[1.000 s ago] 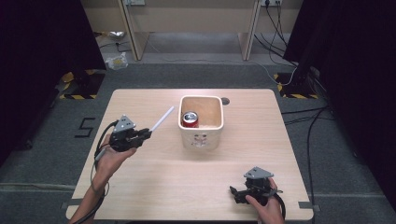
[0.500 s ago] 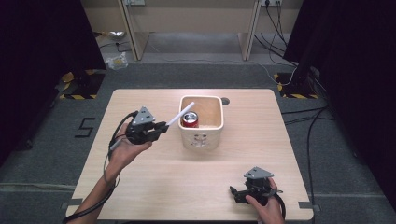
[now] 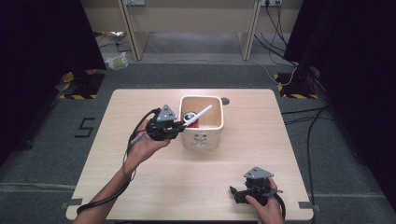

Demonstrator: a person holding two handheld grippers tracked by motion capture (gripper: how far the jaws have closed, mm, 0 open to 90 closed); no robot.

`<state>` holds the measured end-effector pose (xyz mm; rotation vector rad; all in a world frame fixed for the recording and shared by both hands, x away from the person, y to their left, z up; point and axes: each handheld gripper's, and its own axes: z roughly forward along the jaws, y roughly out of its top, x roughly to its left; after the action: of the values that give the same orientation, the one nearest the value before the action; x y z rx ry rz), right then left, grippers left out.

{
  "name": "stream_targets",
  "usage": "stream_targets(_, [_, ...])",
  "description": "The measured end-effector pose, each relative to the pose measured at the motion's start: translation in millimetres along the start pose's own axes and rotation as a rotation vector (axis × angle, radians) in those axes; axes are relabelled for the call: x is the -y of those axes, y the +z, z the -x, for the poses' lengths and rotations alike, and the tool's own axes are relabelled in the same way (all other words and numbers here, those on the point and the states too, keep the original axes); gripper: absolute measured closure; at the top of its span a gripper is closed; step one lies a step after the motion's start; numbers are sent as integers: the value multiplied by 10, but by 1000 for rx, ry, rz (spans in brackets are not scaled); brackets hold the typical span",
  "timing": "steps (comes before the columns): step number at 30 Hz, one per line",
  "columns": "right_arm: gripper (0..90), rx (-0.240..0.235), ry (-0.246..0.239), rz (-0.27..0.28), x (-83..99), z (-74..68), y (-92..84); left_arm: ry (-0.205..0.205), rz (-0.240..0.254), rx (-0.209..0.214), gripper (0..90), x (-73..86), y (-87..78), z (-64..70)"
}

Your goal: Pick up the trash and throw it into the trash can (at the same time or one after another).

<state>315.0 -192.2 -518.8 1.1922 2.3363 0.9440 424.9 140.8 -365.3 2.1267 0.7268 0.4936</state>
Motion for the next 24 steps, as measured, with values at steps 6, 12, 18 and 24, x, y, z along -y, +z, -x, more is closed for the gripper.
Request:
stream_targets(6, [3, -1, 0, -1, 0, -2, -1, -11, -15, 14, 791, -49, 95, -14])
stream_targets(12, [3, -2, 1, 0, 0, -2, -1, -22, -15, 23, 790, -95, 143, -13])
stream_targets(18, [3, -2, 0, 0, 0, -1, -1, -25, -21, 28, 787, -130, 187, -14])
stream_targets(24, [3, -3, 0, -1, 0, -2, -2, -42, 12, 38, 715, -165, 174, -11])
